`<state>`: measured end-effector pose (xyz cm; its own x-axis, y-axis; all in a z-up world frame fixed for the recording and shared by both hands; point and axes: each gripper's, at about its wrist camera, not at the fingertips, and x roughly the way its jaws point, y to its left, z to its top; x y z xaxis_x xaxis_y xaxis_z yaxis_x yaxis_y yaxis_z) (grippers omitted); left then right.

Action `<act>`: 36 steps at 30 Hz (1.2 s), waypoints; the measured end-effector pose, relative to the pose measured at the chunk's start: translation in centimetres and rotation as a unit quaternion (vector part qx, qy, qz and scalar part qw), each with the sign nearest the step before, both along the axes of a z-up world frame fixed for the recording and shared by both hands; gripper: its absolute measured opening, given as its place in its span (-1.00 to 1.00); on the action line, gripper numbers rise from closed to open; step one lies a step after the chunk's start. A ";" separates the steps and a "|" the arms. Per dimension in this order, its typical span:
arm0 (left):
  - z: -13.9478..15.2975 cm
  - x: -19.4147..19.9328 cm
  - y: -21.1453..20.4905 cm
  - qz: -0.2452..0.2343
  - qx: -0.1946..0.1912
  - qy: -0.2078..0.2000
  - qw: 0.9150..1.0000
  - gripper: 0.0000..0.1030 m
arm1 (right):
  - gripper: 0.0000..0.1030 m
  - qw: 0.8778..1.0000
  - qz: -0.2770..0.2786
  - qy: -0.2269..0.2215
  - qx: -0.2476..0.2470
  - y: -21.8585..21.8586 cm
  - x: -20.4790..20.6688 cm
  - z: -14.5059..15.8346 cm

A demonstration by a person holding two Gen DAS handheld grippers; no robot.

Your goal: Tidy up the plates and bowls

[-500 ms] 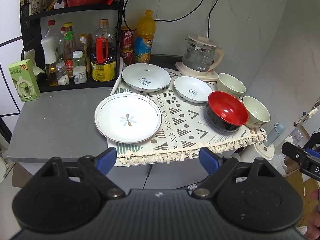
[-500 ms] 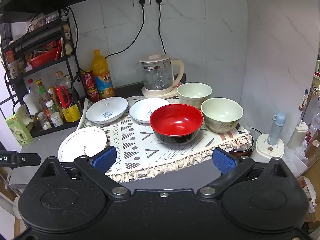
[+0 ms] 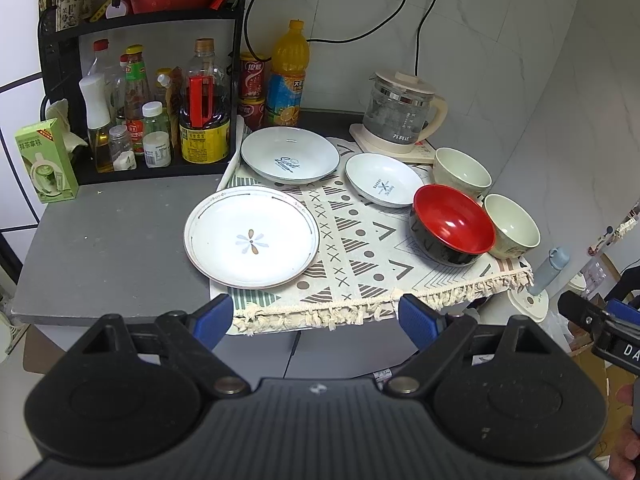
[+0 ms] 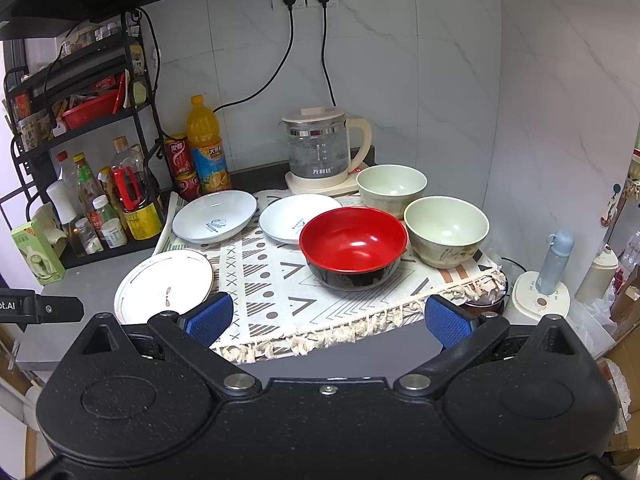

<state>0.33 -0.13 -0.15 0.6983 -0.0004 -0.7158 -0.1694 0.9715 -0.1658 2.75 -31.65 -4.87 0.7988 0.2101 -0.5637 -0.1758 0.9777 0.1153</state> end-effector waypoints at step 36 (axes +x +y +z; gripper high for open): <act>-0.2 0.7 -0.9 0.004 -0.005 0.008 1.000 0.71 | 1.00 1.000 -0.001 0.010 -0.001 -1.1 0.6 -0.6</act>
<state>1.07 -1.07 -0.31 0.6874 -0.0017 -0.7263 -0.1805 0.9682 -0.1730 3.37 -32.77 -5.46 0.7881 0.2074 -0.5795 -0.1717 0.9782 0.1167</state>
